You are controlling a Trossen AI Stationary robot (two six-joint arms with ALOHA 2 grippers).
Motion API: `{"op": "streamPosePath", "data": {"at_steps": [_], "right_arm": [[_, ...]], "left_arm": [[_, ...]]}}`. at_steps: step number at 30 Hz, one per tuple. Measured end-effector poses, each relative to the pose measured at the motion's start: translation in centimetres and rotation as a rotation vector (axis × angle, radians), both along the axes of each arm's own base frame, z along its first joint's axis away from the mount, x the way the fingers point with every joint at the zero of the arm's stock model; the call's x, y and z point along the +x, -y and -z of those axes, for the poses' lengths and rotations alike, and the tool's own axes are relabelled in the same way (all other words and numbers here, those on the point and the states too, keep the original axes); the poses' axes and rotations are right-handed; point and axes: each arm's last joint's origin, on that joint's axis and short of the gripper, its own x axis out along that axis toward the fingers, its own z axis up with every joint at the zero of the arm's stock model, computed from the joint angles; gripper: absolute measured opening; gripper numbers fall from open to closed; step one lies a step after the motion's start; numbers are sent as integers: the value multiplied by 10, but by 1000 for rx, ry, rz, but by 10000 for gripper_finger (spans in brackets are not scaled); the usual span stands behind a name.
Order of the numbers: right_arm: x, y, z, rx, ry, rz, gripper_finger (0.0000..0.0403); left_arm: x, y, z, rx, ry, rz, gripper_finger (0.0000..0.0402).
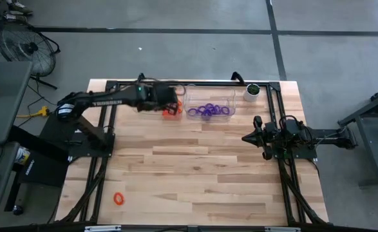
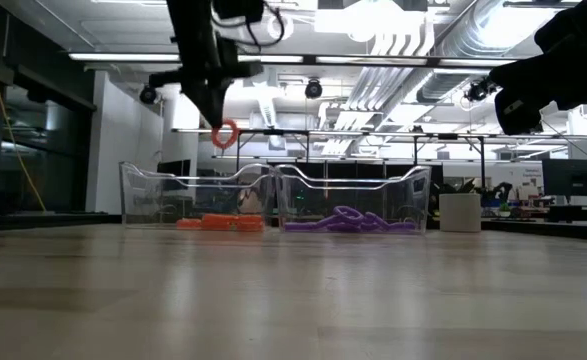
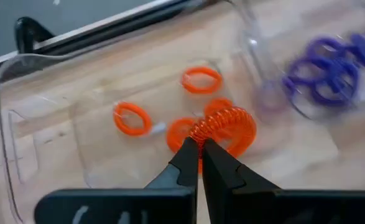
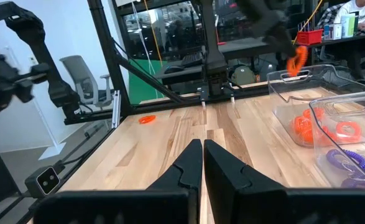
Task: Sort spring keychains
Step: Put the orange spring keychain into the left transparent bin
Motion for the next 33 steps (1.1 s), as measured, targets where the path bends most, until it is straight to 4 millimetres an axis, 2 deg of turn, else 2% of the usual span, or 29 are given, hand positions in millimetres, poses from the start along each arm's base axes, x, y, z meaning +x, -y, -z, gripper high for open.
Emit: {"op": "streamPosePath", "data": {"at_steps": [8,14,19,22,33], "right_arm": [[0,0,0,0,0,0,12],[0,0,0,0,0,-1,12],[0,0,0,0,0,0,12],[0,0,0,0,0,-1,12],[0,0,0,0,0,0,12]], "left_arm": [[-6,-57,19,-108,-28,-136,0],[-2,-80,44,-221,-60,-171,0],[1,-91,61,-297,-83,-181,7],[2,-91,64,-313,-91,-178,23],[2,-90,65,-305,-121,-137,148]]}}
